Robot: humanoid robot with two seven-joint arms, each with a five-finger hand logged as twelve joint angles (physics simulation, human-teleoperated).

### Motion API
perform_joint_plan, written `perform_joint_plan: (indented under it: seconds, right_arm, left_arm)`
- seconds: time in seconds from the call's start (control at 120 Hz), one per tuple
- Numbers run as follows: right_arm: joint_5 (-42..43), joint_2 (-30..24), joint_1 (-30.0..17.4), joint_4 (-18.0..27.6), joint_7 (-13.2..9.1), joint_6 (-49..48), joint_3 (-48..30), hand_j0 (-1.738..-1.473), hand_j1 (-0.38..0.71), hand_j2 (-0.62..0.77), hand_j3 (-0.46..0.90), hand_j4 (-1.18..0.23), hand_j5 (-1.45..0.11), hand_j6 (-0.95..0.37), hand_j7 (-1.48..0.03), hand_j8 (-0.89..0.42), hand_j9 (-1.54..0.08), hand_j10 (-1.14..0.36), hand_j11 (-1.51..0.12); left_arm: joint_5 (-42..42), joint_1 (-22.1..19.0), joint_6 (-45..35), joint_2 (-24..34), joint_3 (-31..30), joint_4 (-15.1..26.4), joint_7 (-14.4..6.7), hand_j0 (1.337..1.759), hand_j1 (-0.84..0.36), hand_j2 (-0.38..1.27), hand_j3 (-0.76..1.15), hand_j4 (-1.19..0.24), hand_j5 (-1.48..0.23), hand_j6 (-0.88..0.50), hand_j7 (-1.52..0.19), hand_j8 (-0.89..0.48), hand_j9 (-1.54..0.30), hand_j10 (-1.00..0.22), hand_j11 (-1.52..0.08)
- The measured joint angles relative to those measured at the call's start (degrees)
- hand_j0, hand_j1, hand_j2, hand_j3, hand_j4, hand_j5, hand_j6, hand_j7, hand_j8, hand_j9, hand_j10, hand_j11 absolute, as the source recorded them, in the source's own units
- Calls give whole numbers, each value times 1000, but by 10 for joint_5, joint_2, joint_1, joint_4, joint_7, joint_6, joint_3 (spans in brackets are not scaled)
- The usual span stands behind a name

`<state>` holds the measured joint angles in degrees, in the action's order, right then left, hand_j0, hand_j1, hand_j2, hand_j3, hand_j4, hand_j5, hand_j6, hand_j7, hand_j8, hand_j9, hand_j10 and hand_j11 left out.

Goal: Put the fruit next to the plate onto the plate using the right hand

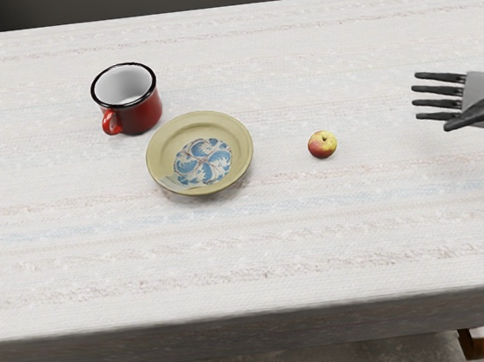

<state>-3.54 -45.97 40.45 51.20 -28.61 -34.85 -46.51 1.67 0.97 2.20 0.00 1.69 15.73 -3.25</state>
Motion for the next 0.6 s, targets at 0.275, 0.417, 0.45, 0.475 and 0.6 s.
perform_joint_plan:
  seconds: [0.275,0.417,0.45,0.475,0.6]
  right_arm:
    - [28,0,104,14,-1,-2,41,-1658,-323,-3,0,-20,-28,-17,-27,-16,-28,-16,-27]
    - [177,-2,174,179,-11,29,92,-1658,-320,-4,0,-24,-32,-22,-31,-22,-32,-22,-32]
    - [221,-1,180,219,-21,65,99,-1658,-319,-4,0,-25,-33,-23,-32,-23,-32,-23,-32]
    - [253,2,184,246,-30,96,107,-1658,-319,-5,0,-25,-33,-24,-33,-24,-33,-24,-33]
    - [413,54,193,340,-54,284,140,-1658,-318,-5,0,-27,-35,-27,-34,-27,-35,-26,-34]
  left_arm:
    - [0,0,0,0,0,0,0,1658,349,0,0,0,0,0,0,0,0,0,0]
    - [0,0,0,0,0,0,0,1658,349,0,0,0,0,0,0,0,0,0,0]
    - [0,0,0,0,0,0,0,1658,349,0,0,0,0,0,0,0,0,0,0]
    - [0,0,0,0,0,0,0,1658,349,0,0,0,0,0,0,0,0,0,0]
    - [0,0,0,0,0,0,0,1658,349,0,0,0,0,0,0,0,0,0,0]
